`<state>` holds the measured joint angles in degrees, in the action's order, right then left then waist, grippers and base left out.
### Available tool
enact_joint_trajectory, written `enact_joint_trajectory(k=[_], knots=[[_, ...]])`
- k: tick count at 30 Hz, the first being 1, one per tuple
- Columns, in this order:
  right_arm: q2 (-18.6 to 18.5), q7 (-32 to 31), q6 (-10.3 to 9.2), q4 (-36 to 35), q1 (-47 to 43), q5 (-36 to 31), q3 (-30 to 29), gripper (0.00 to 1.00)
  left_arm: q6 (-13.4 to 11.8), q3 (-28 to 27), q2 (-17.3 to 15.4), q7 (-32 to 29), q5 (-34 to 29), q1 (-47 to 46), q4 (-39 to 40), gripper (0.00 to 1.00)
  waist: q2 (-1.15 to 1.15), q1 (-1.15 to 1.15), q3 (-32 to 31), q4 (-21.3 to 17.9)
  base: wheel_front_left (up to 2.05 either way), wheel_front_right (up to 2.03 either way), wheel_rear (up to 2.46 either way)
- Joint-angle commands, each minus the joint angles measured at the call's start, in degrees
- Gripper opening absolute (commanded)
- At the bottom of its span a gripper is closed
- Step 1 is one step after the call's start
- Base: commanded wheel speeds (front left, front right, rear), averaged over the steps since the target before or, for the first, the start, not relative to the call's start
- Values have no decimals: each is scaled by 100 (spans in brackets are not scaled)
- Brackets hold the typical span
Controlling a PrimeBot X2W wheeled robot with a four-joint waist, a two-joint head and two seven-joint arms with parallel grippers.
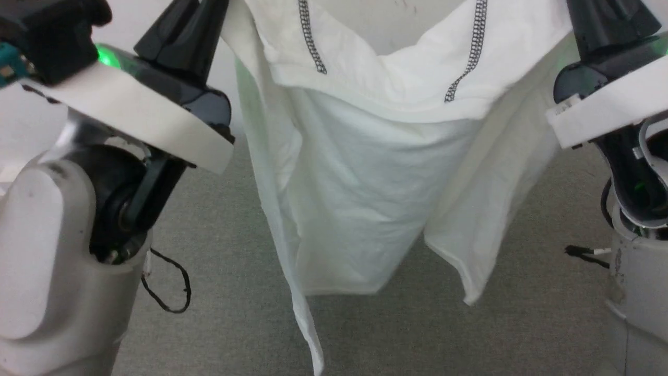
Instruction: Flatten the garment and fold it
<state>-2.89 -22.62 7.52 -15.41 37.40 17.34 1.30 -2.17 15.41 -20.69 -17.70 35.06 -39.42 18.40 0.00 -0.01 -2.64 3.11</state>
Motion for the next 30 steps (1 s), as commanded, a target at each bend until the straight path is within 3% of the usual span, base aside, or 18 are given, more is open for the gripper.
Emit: enact_joint_trajectory(k=[1,6,15,24,30], knots=[[1,-142,-3,-26,175,68,27,0,-64,-55,7,-102,114,-185,-68,0,0,1,82,-114,0,0,0],[1,-681,-3,188,475,378,-54,0,-89,-129,48,-400,399,-519,-431,0,0,1,325,-254,0,0,0],[1,-1065,-3,1001,1350,41,-196,0,-3,-225,-90,-513,353,-1374,-1363,0,0,1,1282,-517,0,0,0],[1,-592,-3,2336,3277,-648,-290,0,409,-28,-418,-478,-229,-3176,-2527,0,0,1,2747,-715,0,0,0],[1,-109,-3,3057,4338,-1093,-331,0,617,71,-573,-104,-616,-4194,-3234,0,0,1,3587,-679,0,0,0]])
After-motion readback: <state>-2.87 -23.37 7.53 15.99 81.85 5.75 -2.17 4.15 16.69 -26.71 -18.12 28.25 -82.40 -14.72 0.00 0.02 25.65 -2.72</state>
